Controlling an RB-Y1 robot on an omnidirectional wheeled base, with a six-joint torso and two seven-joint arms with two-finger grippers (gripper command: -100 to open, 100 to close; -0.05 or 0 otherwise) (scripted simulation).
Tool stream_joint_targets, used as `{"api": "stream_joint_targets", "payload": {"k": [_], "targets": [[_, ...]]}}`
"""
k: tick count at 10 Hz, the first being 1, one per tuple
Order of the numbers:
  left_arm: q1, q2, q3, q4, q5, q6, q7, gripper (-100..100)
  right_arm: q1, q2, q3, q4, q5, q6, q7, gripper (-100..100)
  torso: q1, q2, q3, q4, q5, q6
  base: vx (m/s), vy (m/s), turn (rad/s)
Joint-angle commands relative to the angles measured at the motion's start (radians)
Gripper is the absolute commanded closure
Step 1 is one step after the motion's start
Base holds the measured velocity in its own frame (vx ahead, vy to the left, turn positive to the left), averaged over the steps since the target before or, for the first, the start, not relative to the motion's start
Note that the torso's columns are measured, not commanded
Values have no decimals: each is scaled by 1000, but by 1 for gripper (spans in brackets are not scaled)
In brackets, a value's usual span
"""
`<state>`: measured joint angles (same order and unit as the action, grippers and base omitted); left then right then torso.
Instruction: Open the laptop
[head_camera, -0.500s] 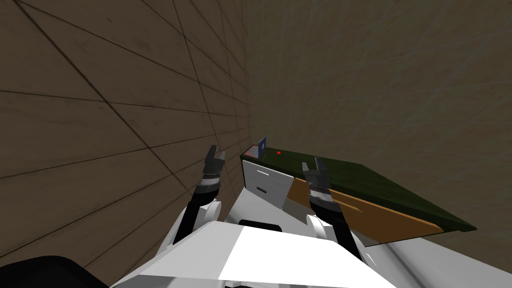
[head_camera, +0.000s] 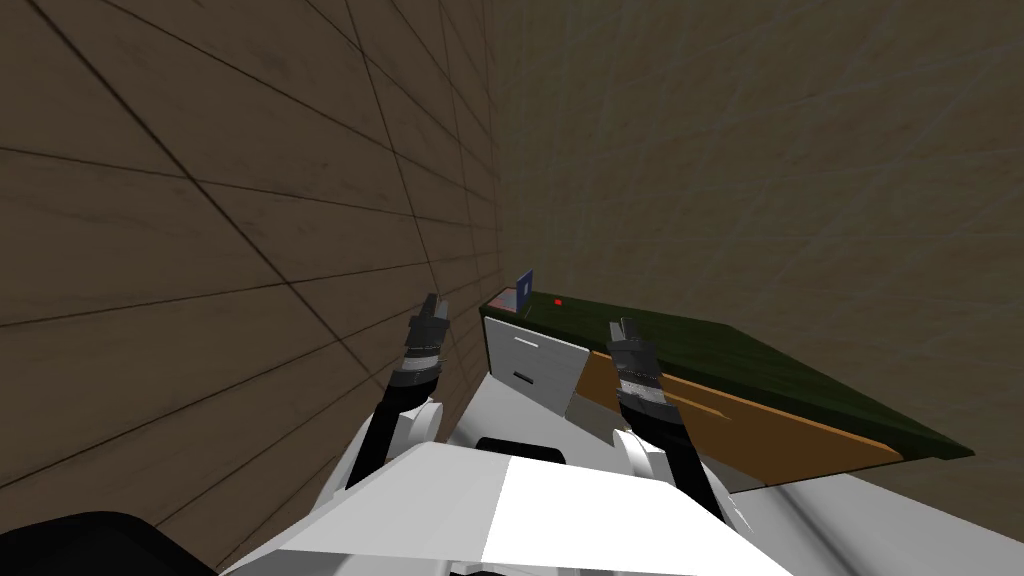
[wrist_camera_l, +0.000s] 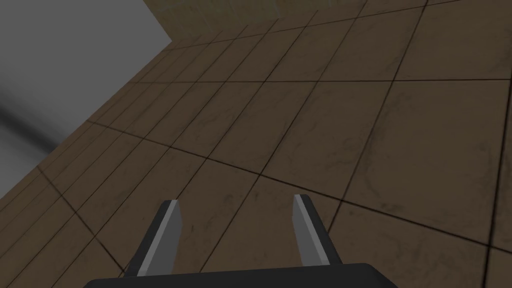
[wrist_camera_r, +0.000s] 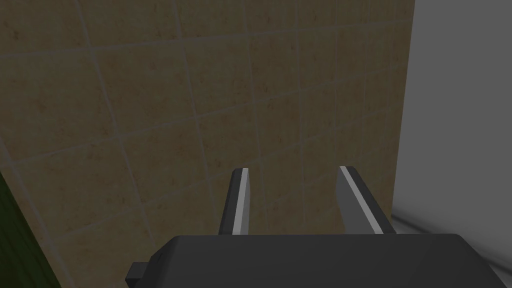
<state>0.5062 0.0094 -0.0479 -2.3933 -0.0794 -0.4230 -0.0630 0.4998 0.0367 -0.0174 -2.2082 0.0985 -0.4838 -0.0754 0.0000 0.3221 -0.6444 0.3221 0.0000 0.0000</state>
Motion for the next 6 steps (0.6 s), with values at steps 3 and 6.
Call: {"api": "stream_joint_targets", "payload": {"k": [3,6], "targets": [[0,0,0,0,0,0,0,0,0,0,0,0,0,0,0,0,0,222,-442,221,0,0,0,0,0],[-8,52,1,-4,2,23,6,-100,0,0,0,0,0,0,0,0,0,403,-807,402,0,0,9,-3,-19]]}}
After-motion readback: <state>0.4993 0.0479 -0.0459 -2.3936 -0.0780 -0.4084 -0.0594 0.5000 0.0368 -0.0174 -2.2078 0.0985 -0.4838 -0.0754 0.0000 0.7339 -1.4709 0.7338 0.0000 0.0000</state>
